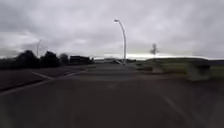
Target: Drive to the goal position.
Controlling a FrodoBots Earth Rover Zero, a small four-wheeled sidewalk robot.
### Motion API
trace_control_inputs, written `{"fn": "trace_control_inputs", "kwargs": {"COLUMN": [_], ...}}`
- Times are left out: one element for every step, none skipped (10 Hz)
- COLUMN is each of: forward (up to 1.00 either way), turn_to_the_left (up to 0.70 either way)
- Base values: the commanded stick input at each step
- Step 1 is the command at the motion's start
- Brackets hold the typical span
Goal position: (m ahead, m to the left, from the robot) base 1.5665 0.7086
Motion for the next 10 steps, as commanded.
{"fn": "trace_control_inputs", "kwargs": {"forward": [1.00,1.00,1.00,1.00,1.00,1.00,1.00,1.00,1.00,1.00], "turn_to_the_left": [0.00,0.00,0.00,0.00,0.00,0.00,0.00,0.00,0.00,0.00]}}
